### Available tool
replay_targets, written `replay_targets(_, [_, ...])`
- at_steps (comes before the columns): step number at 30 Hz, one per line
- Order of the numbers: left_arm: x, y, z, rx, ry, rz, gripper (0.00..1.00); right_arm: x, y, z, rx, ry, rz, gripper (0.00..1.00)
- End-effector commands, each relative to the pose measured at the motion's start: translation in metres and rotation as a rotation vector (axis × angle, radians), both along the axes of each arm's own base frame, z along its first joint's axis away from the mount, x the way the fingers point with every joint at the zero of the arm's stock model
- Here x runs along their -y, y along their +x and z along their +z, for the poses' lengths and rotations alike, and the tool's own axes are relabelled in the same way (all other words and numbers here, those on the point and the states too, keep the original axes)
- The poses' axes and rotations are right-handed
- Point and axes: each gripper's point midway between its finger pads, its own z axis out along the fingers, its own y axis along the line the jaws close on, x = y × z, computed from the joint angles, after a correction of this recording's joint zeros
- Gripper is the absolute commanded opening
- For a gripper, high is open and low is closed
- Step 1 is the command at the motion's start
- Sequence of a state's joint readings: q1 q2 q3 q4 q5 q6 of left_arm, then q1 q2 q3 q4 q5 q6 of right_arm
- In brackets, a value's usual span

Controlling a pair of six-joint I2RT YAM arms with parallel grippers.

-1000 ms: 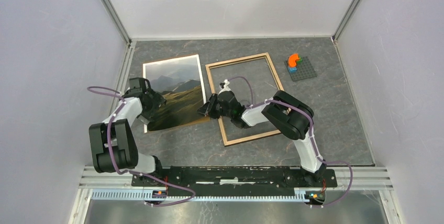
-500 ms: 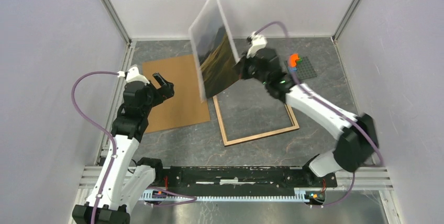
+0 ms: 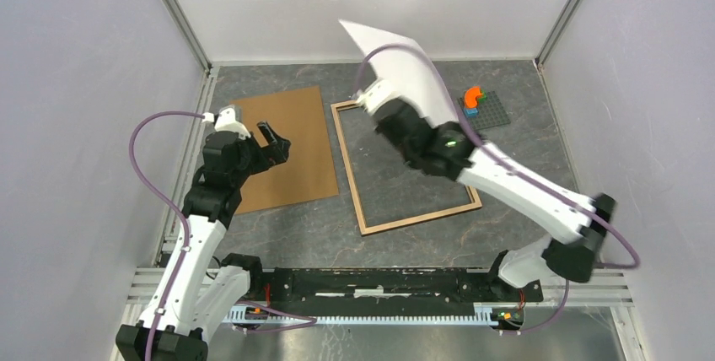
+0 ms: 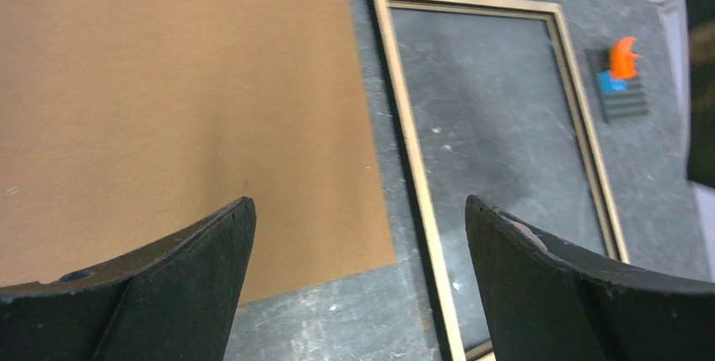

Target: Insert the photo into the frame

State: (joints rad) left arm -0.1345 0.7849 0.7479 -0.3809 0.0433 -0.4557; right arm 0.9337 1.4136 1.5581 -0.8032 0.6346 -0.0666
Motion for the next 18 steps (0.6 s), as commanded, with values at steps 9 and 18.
replay_targets(9, [-0.037,0.003,-0.009,-0.051,0.113,0.167,1.0,-0.046,-0.082,-0.206,-0.272,-0.403,0.059,0.0])
replay_targets(18, [-0.037,0.006,-0.013,-0.07,0.114,0.164,1.0,-0.074,-0.084,-0.217,-0.333,-0.323,0.012,0.0])
